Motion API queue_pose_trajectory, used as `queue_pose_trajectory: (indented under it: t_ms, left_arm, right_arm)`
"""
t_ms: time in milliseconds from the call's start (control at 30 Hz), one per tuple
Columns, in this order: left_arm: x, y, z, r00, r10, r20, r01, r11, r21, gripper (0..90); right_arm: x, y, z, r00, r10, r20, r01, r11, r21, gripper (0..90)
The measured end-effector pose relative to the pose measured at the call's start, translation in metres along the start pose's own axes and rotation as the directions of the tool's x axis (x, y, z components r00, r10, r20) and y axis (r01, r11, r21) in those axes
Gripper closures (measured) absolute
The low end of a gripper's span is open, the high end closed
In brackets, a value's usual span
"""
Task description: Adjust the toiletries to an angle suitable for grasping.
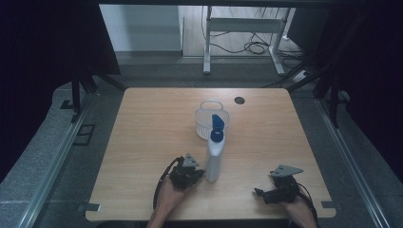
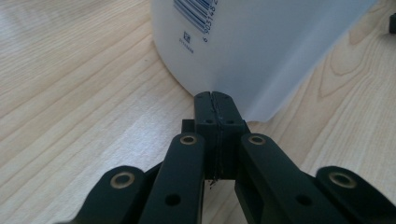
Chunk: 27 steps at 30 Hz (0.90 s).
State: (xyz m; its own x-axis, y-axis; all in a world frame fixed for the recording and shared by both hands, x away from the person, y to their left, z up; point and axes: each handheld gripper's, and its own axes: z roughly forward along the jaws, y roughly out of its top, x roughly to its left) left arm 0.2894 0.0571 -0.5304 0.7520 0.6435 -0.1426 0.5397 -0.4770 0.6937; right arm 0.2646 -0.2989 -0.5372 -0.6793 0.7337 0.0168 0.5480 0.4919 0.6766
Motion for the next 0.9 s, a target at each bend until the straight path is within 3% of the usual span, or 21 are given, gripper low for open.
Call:
queue_pose_trajectory:
  t_ms: [900]
  left_arm:
    - [-0.032, 0.016, 0.007, 0.9950, 0.073, 0.068, -0.072, 0.9972, -0.017, 89.0]
  right_arm:
    - [0.001, 0.000, 0.000, 0.9999, -0.011, 0.002, 0.011, 1.000, -0.002, 5.7]
